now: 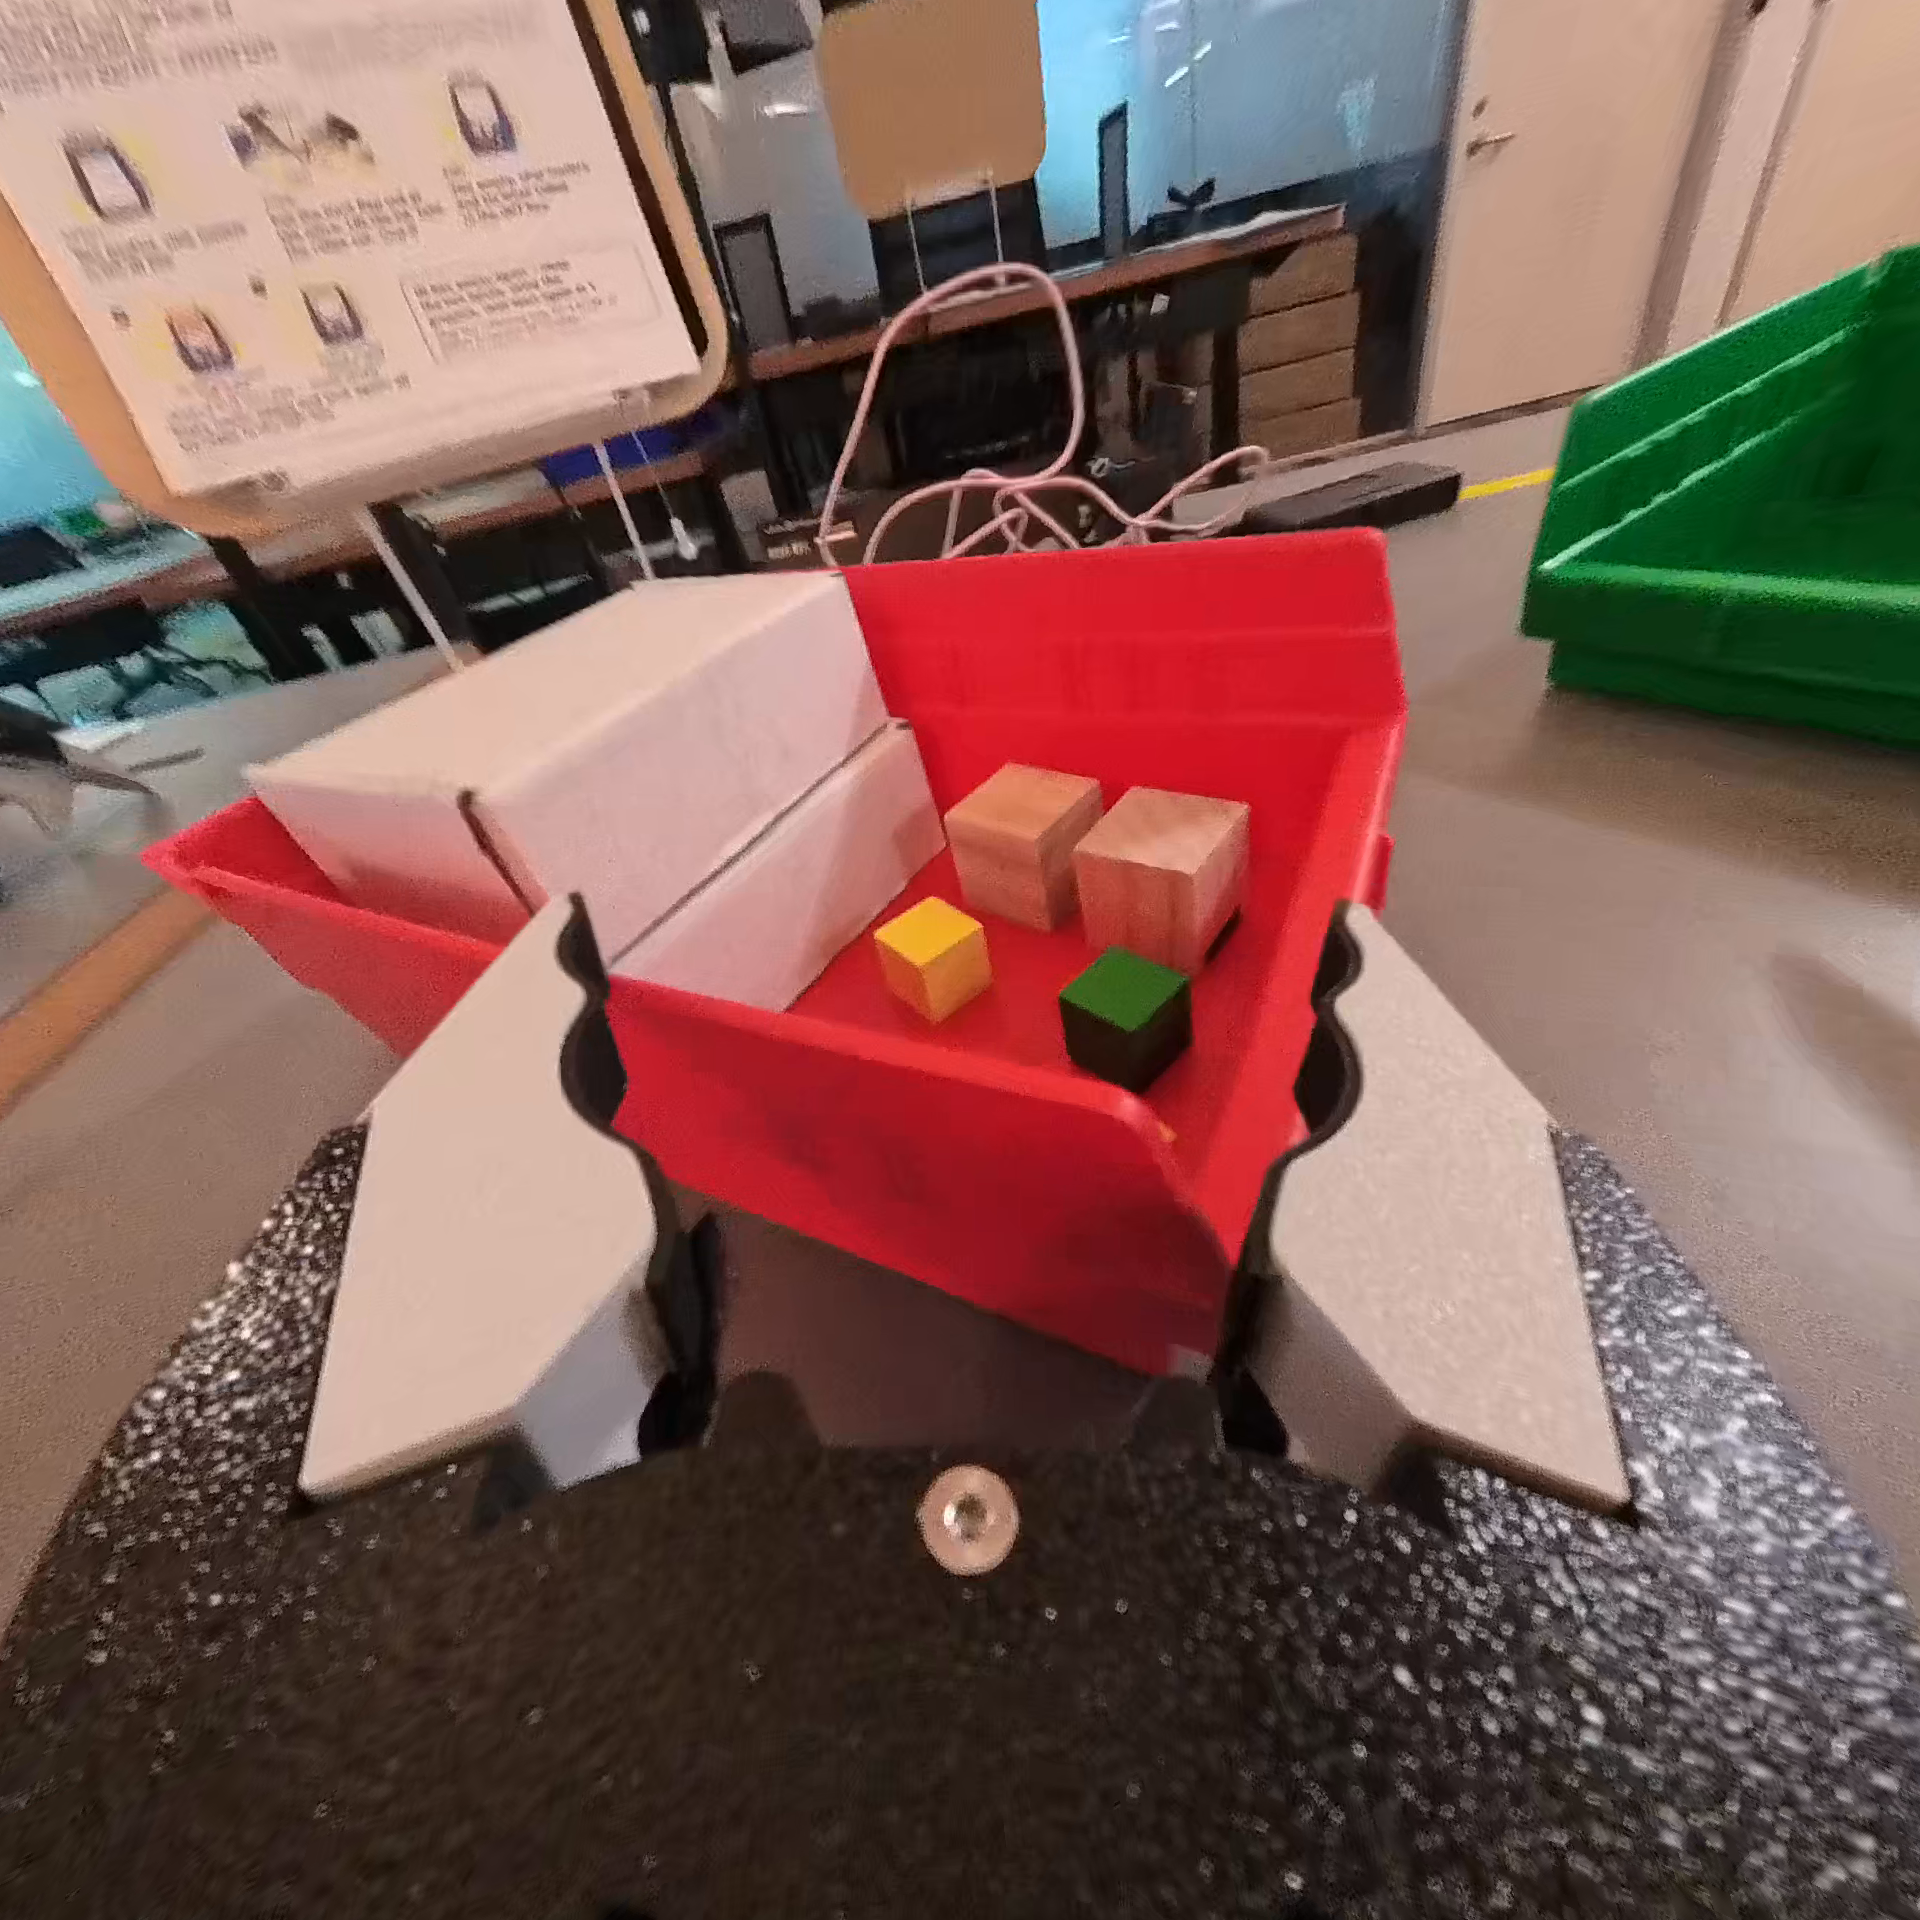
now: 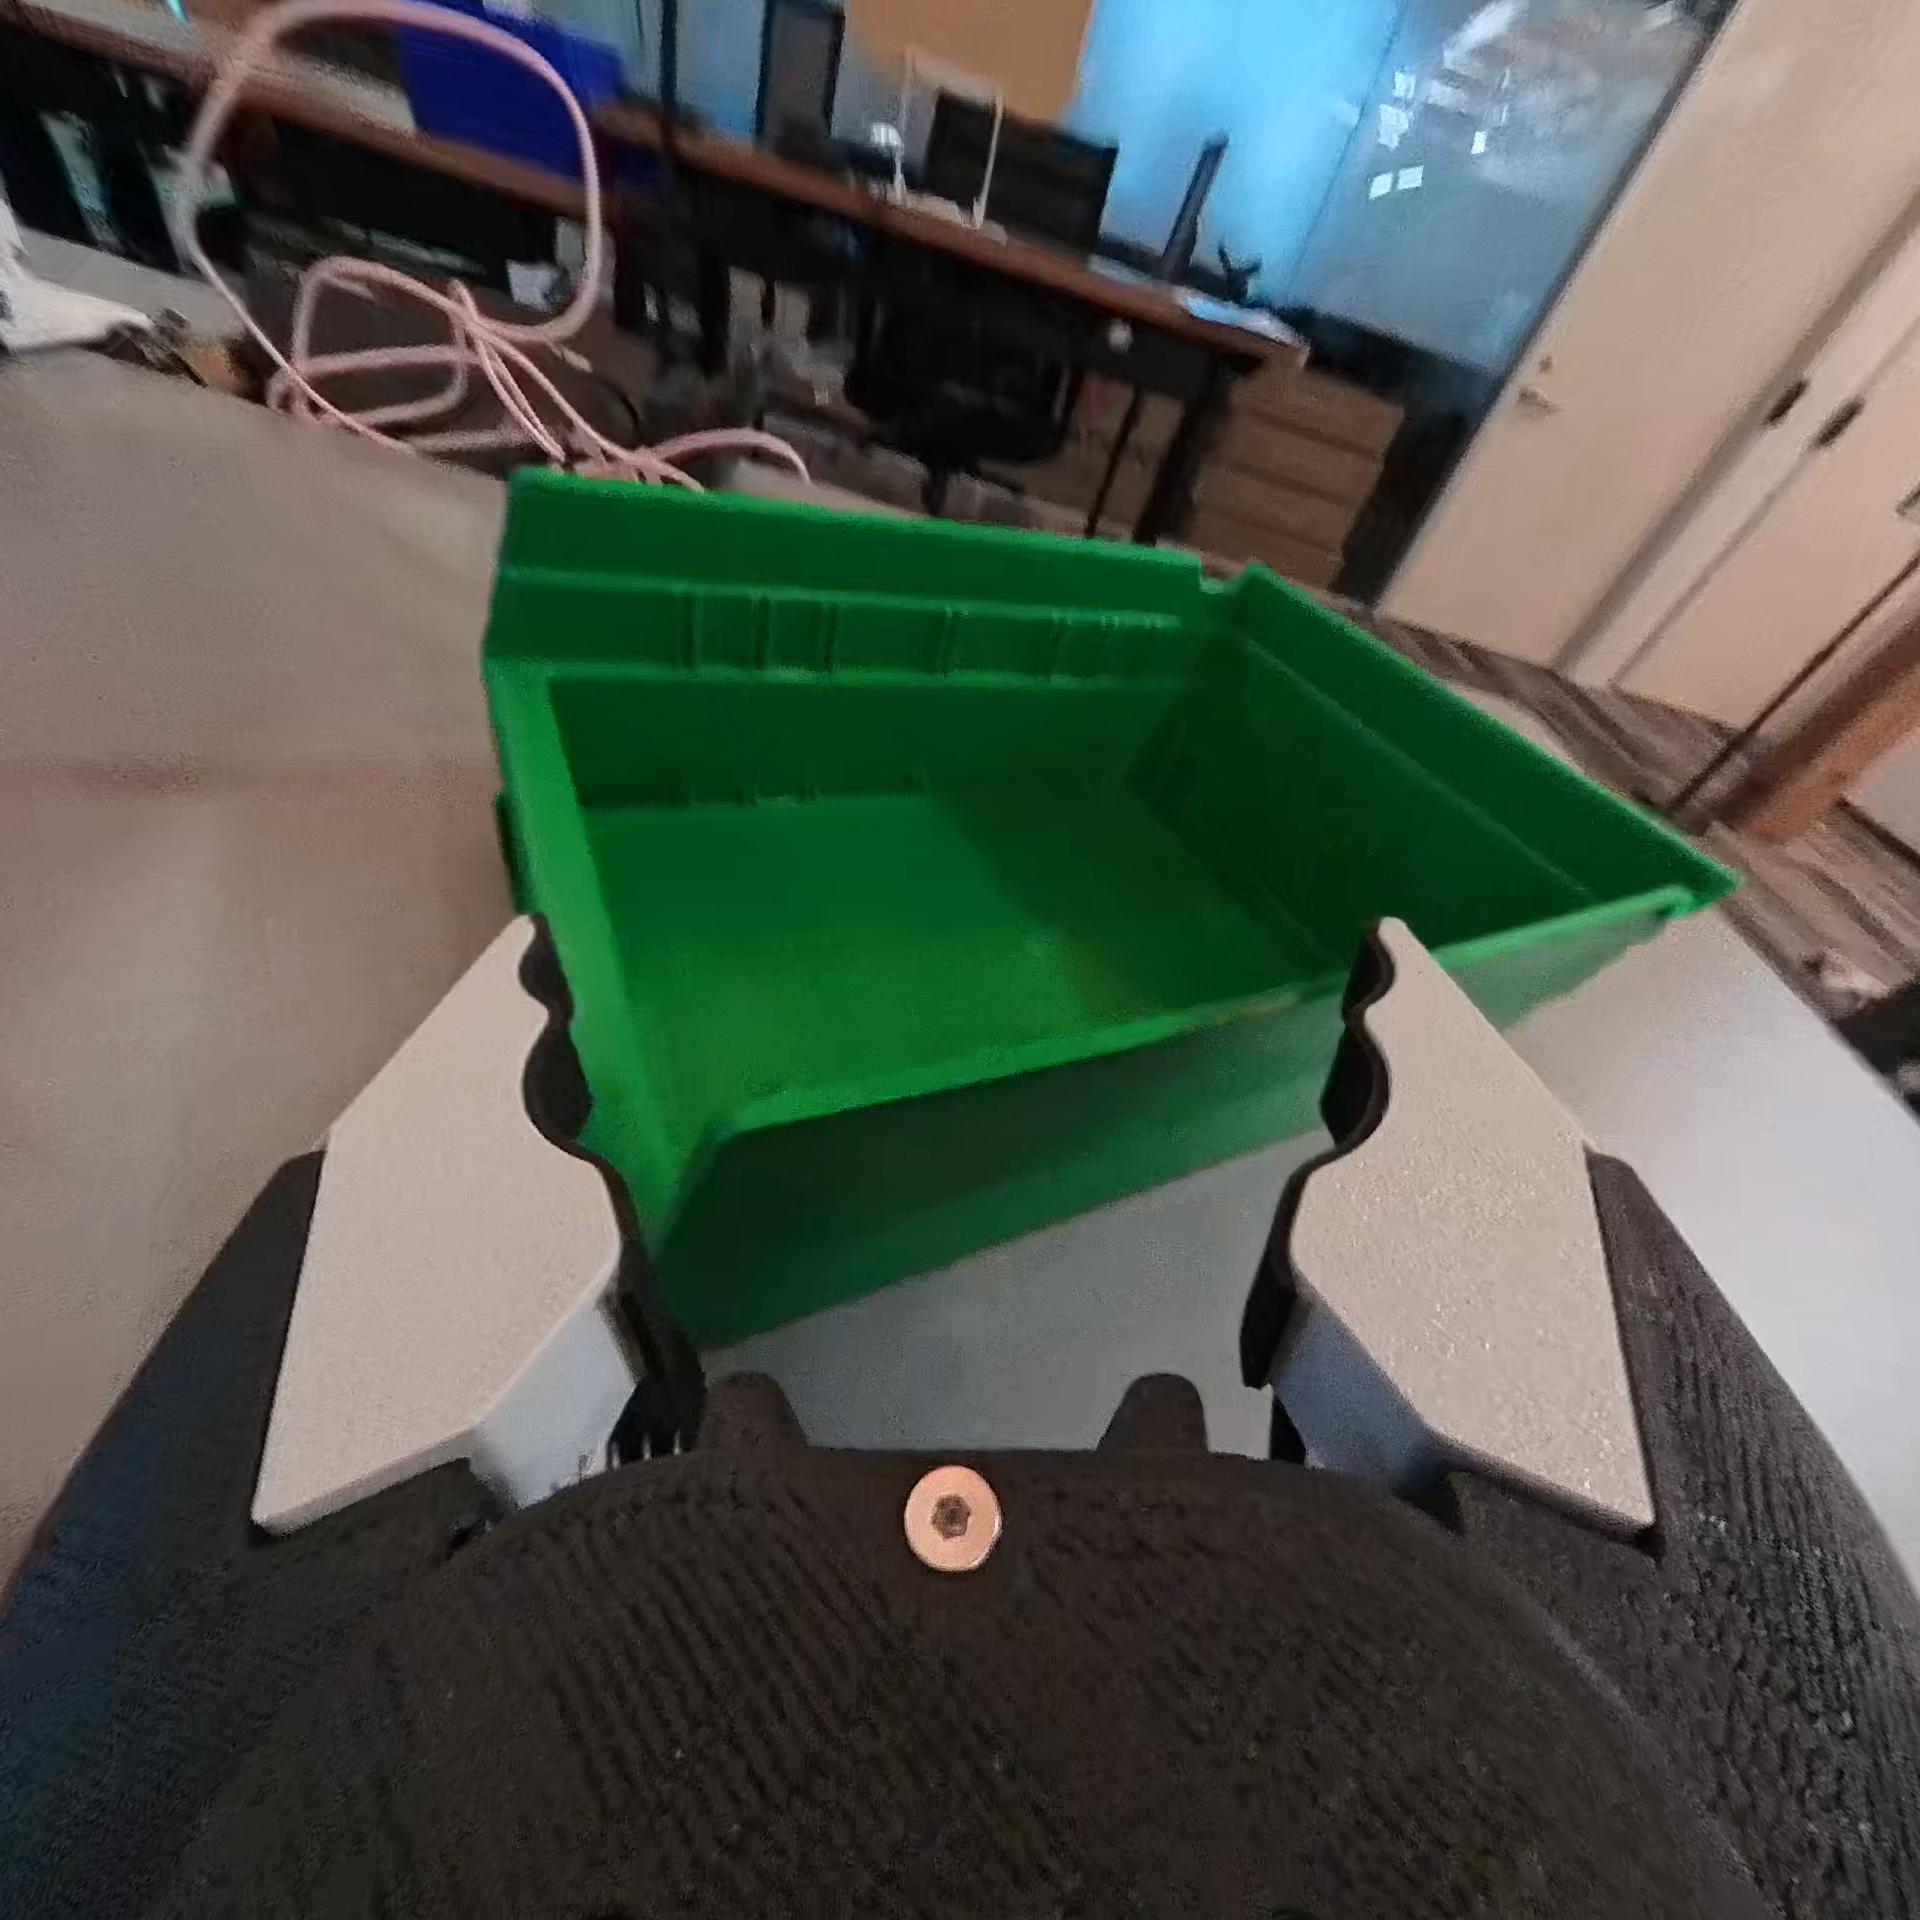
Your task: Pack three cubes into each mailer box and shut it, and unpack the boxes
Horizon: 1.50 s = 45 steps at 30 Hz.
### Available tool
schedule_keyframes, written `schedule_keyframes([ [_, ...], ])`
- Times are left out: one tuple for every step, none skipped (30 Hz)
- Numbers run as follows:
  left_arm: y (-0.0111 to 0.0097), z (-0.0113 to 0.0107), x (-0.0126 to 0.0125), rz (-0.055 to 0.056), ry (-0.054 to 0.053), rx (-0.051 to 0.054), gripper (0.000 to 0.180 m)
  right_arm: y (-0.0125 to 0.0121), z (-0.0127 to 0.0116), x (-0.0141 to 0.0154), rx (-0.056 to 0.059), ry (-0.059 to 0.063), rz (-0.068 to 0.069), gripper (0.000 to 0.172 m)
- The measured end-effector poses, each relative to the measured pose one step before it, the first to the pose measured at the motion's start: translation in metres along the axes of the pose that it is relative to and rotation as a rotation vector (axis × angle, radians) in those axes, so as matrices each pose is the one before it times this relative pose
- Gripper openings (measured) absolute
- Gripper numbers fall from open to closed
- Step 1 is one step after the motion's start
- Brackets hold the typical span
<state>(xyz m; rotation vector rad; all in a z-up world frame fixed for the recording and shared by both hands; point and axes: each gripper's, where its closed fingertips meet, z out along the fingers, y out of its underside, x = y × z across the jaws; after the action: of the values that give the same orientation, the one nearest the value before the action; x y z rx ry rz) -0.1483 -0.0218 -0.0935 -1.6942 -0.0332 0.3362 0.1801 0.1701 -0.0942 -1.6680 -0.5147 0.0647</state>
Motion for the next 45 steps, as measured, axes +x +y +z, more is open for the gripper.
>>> schedule_keyframes([
  [0.00192, 0.00189, -0.00441, 0.0256, -0.0209, -0.0008, 0.137, 0.00442, 0.0018, 0.00485, -0.0219, -0.0073, 0.0273, 0.146],
  [0.00279, 0.00129, -0.00359, 0.004, -0.0119, -0.0163, 0.138, -0.00037, -0.0013, 0.00711, 0.0024, 0.0072, 0.0145, 0.142],
  [0.00157, 0.00013, -0.00271, 0.0038, -0.0025, -0.0146, 0.137, 0.00171, -0.00168, 0.0099, -0.013, 0.0195, 0.0103, 0.136],
  [0.00136, -0.00044, -0.00247, 0.0033, -0.0003, -0.0139, 0.137, 0.00317, -0.00127, 0.01023, -0.0164, 0.0149, 0.0116, 0.13],
  [0.00139, -0.00065, -0.00266, 0.0028, -0.001, -0.0112, 0.137, 0.00452, -0.00081, 0.01174, -0.0157, 0.0177, 0.0204, 0.128],
  [0.00103, -0.00104, -0.00359, 0.0035, -0.0045, -0.0078, 0.136, 0.00521, -0.00062, 0.01126, -0.0131, 0.008, 0.0241, 0.126],
  [0.00057, -0.00168, -0.00541, -0.0012, -0.0142, -0.0017, 0.133, 0.00535, -0.00028, 0.01155, -0.0112, 0.004, 0.0305, 0.122],
  [0.00035, -0.00201, -0.0073, -0.0058, -0.0198, 0.0059, 0.129, 0.00485, 0.0002, 0.01394, -0.0083, 0.0134, 0.0318, 0.121],
  [0.00121, -0.00238, -0.01022, -0.012, -0.0312, 0.0062, 0.123, 0.00442, 0.00059, 0.01448, -0.0113, 0.0122, 0.0252, 0.116],
  [0.00223, -0.00217, -0.01178, -0.0109, -0.0325, 0.0063, 0.118, 0.00437, 0.00111, 0.01511, -0.0175, 0.0151, 0.0205, 0.111],
  [0.00349, -0.00158, -0.01288, -0.0124, -0.0348, 0.0018, 0.115, 0.00368, 0.00152, 0.01559, -0.0177, 0.0198, 0.0184, 0.108],
  [0.00457, -0.00077, -0.01334, -0.0145, -0.0326, -0.0071, 0.112, 0.0024, 0.00213, 0.01262, -0.0118, 0.0052, 0.0164, 0.103],
  [0.00547, 0.00013, -0.01312, -0.0109, -0.0297, -0.0166, 0.108, 0.00144, 0.00203, 0.00905, -0.0067, -0.0119, 0.0189, 0.092],
  [0.00536, 0.00117, -0.01267, -0.0047, -0.0266, -0.0199, 0.106, 0.00064, 0.00201, 0.00727, -0.0044, -0.0177, 0.0233, 0.081],
  [0.00485, 0.0018, -0.01214, -0.002, -0.0236, -0.0191, 0.101, 0.00004, 0.00203, 0.00613, -0.003, -0.0191, 0.0202, 0.073],
  [0.00435, 0.00235, -0.01052, 0.0014, -0.014, -0.0186, 0.092, -0.00066, 0.00199, 0.00399, -0.0023, -0.0283, 0.0102, 0.062],
  [0.00326, 0.00245, -0.00748, 0.0034, 0.0044, -0.0113, 0.072, -0.00061, 0.0018, 0.0024, -0.0065, -0.0329, 0.0024, 0.047],
  [0.00216, 0.00228, -0.00564, 0.0052, 0.0128, -0.0013, 0.041, -0.00079, 0.00165, 0.0022, -0.0108, -0.0286, -0.0052, 0.03],
  [0.00143, 0.00199, -0.00584, 0.0086, 0.0042, 0.0011, 0.018, -0.00075, 0.00149, 0.00399, -0.0124, -0.0116, -0.0118, 0.013],
  [0.0012, 0.00219, -0.00652, 0.0068, -0.0075, 0.0006, 0.012, -0.00057, 0.00077, 0.00829, -0.0134, 0.0227, -0.0186, 0.009],
  [0.00158, 0.0024, -0.00374, 0.0099, 0.0033, -0.0052, 0.012, -0.00022, 0.00037, 0.00868, -0.0138, 0.0308, -0.0294, 0.005],
  [0.00059, 0.00217, -0.00089, 0.0126, 0.0151, -0.0004, 0.006, 0.00012, 0.00003, 0.00718, -0.0129, 0.0245, -0.0318, 0.003],
  [0.0, 0.00204, -0.0028, 0.0068, -0.0049, 0.0018, 0.006, 0.00012, -0.00003, 0.0049, -0.0069, 0.0083, -0.0127, 0.002],
  [0.0004, 0.00198, -0.00262, 0.0049, -0.0031, -0.004, 0.006, 0.00038, -0.00014, 0.00332, -0.0017, -0.0033, 0.0067, 0.002],
  [-0.00037, 0.00141, -0.00129, -0.0134, 0.011, -0.0012, 0.005, 0.0006, -0.00061, 0.00331, 0.0028, -0.0035, 0.012, 0.003],
  [-0.00038, 0.00141, -0.00131, -0.0289, 0.0146, -0.0003, 0.004, 0.00084, -0.00132, 0.0038, 0.0026, 0.0032, 0.0083, 0.003],
  [0.00015, 0.00171, -0.00205, -0.0258, 0.0114, -0.0003, 0.004, 0.001, -0.00209, 0.00362, -0.0003, 0.0038, 0.0032, 0.002],
  [0.00041, 0.00208, -0.00241, -0.0177, 0.0089, 0.0009, 0.004, 0.00118, -0.00266, 0.00382, -0.0008, 0.0052, -0.0003, 0.002],
  [0.00001, 0.00195, -0.0025, -0.0135, 0.0098, 0.0025, 0.003, 0.00128, -0.00293, 0.004, -0.0005, 0.0022, -0.0011, 0.002],
  [-0.00012, 0.00207, -0.00256, -0.0142, 0.0091, 0.0012, 0.003, 0.00167, -0.0032, 0.00422, -0.0008, -0.0008, -0.0015, 0.002],
  [-0.00019, 0.00222, -0.00241, -0.0089, 0.0087, -0.0006, 0.003, 0.00168, -0.00355, 0.00434, -0.0014, -0.0018, -0.0031, 0.002],
  [-0.00039, 0.00211, -0.0027, -0.0009, 0.0054, -0.0007, 0.003, 0.00179, -0.00382, 0.00498, -0.0041, -0.0001, -0.0056, 0.002],
  [-0.00037, 0.00218, -0.00278, -0.0006, 0.004, -0.0004, 0.004, 0.002, -0.00388, 0.00537, -0.0064, -0.0006, -0.0088, 0.002],
  [-0.00026, 0.00218, -0.00277, -0.0027, 0.003, -0.0005, 0.003, 0.00194, -0.00396, 0.00581, -0.0063, -0.0015, 0.0007, 0.002],
  [-0.00045, 0.0021, -0.00285, -0.0033, 0.003, 0.002, 0.003, 0.00197, -0.00384, 0.00544, -0.0067, -0.0071, -0.0031, 0.002],
  [-0.00051, 0.00185, -0.00294, -0.0007, 0.0, 0.0031, 0.003, 0.00237, -0.00349, 0.00499, -0.0091, -0.0083, -0.0138, 0.002],
  [-0.00025, 0.00139, -0.00321, -0.0023, -0.0048, 0.0048, 0.003, 0.00198, -0.00338, 0.00542, -0.0101, 0.0025, -0.0146, 0.003],
  [-0.00009, 0.00105, -0.0025, -0.0063, 0.0004, 0.0052, 0.003, 0.00192, -0.00278, 0.00555, -0.0117, 0.0103, -0.0093, 0.003],
  [0.00048, 0.00055, -0.00281, -0.0081, -0.0028, 0.0046, 0.003, 0.00159, -0.00219, 0.0052, -0.0099, 0.0111, -0.0082, 0.003],
  [0.00108, 0.00062, -0.00325, 0.0015, -0.0063, 0.0005, 0.003, 0.00136, -0.00152, 0.00489, -0.0059, 0.0113, -0.0031, 0.004],
  [0.00007, 0.00034, -0.00299, 0.0099, -0.0022, 0.0047, 0.003, 0.00097, -0.00097, 0.00439, -0.0008, 0.0098, 0.0067, 0.004],
  [0.00054, 0.00074, -0.00345, 0.0085, -0.0048, -0.0001, 0.003, 0.00066, -0.00053, 0.00331, 0.0033, 0.0043, 0.0123, 0.004],
  [0.00034, 0.00101, -0.00361, 0.0086, -0.0039, -0.0017, 0.003, 0.00027, -0.00026, 0.00195, 0.0069, -0.0009, 0.0138, 0.004],
  [-0.00012, 0.00127, -0.00318, 0.0136, 0.0014, 0.0009, 0.003, -0.00017, 0.00005, 0.00089, 0.0093, -0.0017, 0.0119, 0.004],
  [0.00045, 0.00166, -0.00334, 0.0095, 0.0007, -0.0027, 0.004, -0.00034, 0.00028, 0.00069, 0.0108, 0.0046, 0.0101, 0.004],
])
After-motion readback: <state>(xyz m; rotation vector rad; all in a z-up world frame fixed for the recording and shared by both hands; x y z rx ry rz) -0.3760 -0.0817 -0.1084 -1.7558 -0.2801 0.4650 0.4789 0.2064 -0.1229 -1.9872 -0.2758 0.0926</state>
